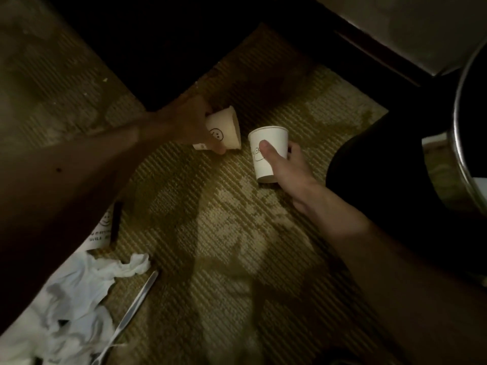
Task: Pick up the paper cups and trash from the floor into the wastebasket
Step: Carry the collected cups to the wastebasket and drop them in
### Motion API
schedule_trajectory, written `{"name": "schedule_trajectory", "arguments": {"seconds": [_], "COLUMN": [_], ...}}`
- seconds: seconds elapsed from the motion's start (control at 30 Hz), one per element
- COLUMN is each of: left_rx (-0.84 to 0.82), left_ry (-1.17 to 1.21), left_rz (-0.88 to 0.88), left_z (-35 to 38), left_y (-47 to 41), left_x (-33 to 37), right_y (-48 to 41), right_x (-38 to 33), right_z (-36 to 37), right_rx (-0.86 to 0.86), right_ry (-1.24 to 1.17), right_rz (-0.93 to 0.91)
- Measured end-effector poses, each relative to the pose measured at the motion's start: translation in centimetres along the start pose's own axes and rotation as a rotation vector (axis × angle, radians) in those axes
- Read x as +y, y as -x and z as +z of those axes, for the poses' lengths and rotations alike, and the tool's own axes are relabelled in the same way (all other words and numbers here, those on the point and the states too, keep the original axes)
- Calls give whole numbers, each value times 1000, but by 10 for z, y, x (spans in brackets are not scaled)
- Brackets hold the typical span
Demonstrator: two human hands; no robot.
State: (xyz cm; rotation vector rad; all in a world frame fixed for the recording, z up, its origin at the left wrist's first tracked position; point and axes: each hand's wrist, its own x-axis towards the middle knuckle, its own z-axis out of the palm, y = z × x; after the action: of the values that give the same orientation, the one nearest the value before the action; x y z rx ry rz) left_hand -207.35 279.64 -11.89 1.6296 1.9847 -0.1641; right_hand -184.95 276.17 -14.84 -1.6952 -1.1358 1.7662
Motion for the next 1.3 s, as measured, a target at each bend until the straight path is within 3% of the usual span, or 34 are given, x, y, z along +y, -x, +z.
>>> {"name": "schedule_trajectory", "arguments": {"seconds": [0.17, 0.3, 0.47, 0.6, 0.8, 0.97, 1.03, 1.17, 1.3], "left_rx": [-12, -111, -128, -4, 136, 241, 181, -114, -227], "left_ry": [515, 940, 1200, 1335, 1435, 1292, 1253, 1228, 1176], "left_rz": [-100, -191, -194, -71, 250, 447, 451, 400, 255], "left_z": [20, 35, 26, -4, -67, -88, -83, -58, -37], "left_y": [59, 95, 131, 153, 185, 192, 188, 169, 147], "left_x": [2, 10, 23, 54, 121, 194, 223, 279, 312], "right_y": [20, 46, 84, 113, 166, 207, 215, 212, 200], "right_x": [3, 5, -14, -58, -143, -177, -173, -143, -114], "right_z": [-1, 3, 7, 1, -48, -125, -157, -207, -228], "right_rx": [20, -98, -183, -118, 120, 214, 281, 490, 595], "right_ry": [28, -12, -86, -47, 131, 124, 166, 251, 388], "right_rz": [-42, 42, 18, -60, -390, -530, -507, -386, -267]}}
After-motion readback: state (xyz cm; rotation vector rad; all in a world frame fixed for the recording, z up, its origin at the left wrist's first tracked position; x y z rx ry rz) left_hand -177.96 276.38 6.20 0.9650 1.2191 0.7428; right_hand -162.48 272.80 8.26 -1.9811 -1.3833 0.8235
